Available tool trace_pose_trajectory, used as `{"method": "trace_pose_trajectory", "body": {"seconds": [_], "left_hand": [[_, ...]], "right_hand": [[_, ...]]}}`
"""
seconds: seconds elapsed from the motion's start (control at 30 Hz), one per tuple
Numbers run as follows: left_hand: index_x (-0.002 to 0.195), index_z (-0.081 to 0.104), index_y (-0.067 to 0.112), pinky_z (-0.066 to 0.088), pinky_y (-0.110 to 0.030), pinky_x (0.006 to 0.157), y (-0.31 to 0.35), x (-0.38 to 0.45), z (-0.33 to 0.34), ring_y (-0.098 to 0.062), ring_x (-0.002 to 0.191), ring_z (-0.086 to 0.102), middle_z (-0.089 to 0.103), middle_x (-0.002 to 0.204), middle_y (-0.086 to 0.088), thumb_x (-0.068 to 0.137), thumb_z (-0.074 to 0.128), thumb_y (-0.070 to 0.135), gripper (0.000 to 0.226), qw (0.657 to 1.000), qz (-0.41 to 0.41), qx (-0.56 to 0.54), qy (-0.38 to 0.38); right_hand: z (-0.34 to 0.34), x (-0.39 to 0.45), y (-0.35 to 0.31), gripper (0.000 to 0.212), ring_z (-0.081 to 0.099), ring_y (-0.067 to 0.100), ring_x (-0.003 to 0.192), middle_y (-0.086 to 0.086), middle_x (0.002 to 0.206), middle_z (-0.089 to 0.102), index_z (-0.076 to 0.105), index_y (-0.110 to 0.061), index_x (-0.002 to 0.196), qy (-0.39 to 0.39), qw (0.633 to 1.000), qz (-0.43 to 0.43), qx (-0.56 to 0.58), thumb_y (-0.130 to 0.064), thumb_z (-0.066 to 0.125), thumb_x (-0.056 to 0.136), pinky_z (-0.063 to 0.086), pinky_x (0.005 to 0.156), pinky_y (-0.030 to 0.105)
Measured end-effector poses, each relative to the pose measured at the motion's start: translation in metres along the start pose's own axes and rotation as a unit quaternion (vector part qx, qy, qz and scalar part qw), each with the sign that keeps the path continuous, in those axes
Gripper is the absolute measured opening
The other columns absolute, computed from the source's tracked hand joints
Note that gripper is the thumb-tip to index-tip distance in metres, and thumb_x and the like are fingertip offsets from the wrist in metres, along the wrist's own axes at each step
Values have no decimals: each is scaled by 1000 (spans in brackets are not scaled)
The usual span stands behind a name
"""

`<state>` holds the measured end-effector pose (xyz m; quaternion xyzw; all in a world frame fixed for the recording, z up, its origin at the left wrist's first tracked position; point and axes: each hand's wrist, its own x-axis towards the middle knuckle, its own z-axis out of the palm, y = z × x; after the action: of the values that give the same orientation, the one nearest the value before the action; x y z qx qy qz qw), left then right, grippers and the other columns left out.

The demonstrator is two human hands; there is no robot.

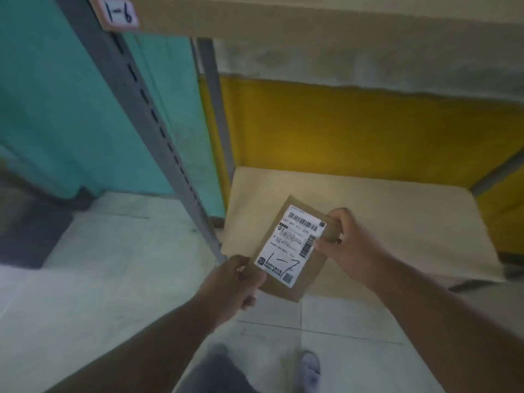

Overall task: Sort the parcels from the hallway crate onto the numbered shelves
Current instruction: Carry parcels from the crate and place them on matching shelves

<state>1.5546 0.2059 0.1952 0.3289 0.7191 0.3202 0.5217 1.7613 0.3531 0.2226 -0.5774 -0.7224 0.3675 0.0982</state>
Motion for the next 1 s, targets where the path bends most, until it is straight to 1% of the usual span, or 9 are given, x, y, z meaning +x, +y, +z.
{"method": "trace_pose_trajectory", "body": {"seconds": [0.1, 0.2, 0.33, 0.43, 0.53, 0.7, 0.8, 0.9, 1.0], "left_hand": [[106, 61, 24, 61, -33, 65, -6, -8, 14, -20, 73, 74, 74, 91, -2, 93, 62, 42, 23, 997, -34, -19, 62], [110, 61, 20, 56, -23, 58, -11, -3, 16, -20, 75, 72, 71, 98, -7, 95, 60, 40, 26, 992, -53, -63, 98], [109, 66, 18, 57, -25, 57, -13, 20, -2, -18, 69, 73, 73, 89, -3, 95, 59, 39, 26, 989, -42, -28, 136], [114, 63, 21, 57, -23, 58, -11, 38, -11, -13, 69, 73, 73, 93, -1, 95, 59, 42, 28, 988, -34, -9, 150], [117, 65, 18, 61, -30, 63, -8, 55, -12, -14, 67, 73, 72, 98, -4, 94, 62, 37, 29, 985, -53, -58, 154], [121, 66, 21, 64, -39, 73, -9, 91, -6, -12, 70, 74, 75, 90, 1, 94, 62, 42, 35, 975, -79, -65, 199], [125, 65, 20, 63, -29, 64, -11, 112, 0, -12, 71, 74, 74, 94, -1, 94, 63, 40, 37, 964, -102, -108, 222], [128, 64, 18, 57, -21, 56, -15, 127, 3, -16, 76, 73, 72, 101, -6, 94, 64, 37, 39, 957, -126, -126, 230], [128, 62, 17, 63, -30, 64, -17, 138, 10, -19, 79, 73, 72, 97, -5, 95, 62, 34, 37, 957, -133, -106, 236]], "right_hand": [[10, 31, -6, 54, 62, 23, 96, 4, 116, 61, 48, -30, 126, -62, 997, -5, -35, -28, 78, 80, 46, 69, 29], [22, 51, -19, 54, 63, 23, 94, 2, 114, 62, 49, -33, 127, -73, 994, -40, -65, -32, 77, 81, 54, 73, 33], [33, 73, -38, 61, 65, 20, 94, 0, 117, 61, 47, -33, 125, -56, 991, -75, -97, -46, 79, 75, 57, 79, 40], [36, 91, -50, 67, 63, 22, 99, 0, 123, 58, 46, -27, 130, -55, 989, -86, -105, -43, 80, 75, 54, 83, 39], [36, 108, -57, 70, 61, 25, 106, 3, 127, 58, 47, -21, 135, -53, 985, -101, -126, -40, 81, 76, 49, 85, 35], [51, 148, -59, 75, 57, 27, 119, 7, 133, 58, 45, -15, 141, -54, 978, -137, -145, -35, 82, 79, 45, 90, 33], [60, 174, -55, 75, 55, 27, 122, 7, 136, 56, 45, -15, 142, -73, 976, -135, -157, -36, 81, 80, 41, 87, 29], [69, 191, -49, 73, 55, 27, 122, 8, 136, 56, 46, -14, 141, -85, 973, -142, -163, -34, 81, 80, 43, 90, 32], [78, 201, -42, 73, 56, 28, 123, 10, 137, 56, 45, -12, 141, -88, 968, -154, -180, -33, 81, 80, 46, 94, 35]]}}
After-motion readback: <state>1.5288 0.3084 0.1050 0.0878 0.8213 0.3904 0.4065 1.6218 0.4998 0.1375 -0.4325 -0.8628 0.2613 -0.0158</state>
